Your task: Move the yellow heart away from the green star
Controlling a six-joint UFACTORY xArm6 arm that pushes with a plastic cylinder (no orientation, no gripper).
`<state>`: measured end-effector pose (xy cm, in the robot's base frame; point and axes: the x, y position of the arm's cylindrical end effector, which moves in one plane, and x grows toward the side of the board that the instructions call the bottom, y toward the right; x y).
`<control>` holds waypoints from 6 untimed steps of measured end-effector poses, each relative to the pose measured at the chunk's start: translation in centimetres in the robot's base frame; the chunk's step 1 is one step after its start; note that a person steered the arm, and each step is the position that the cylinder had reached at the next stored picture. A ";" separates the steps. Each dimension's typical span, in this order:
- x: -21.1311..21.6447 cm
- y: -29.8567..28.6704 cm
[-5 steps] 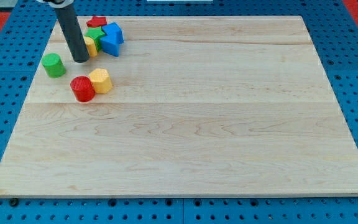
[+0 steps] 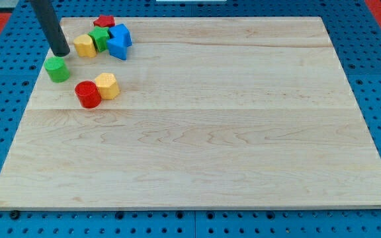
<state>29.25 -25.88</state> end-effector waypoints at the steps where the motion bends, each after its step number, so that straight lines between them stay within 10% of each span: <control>1: -2.3 0.3; 4: 5.9 7.8; 6: 1.6 2.4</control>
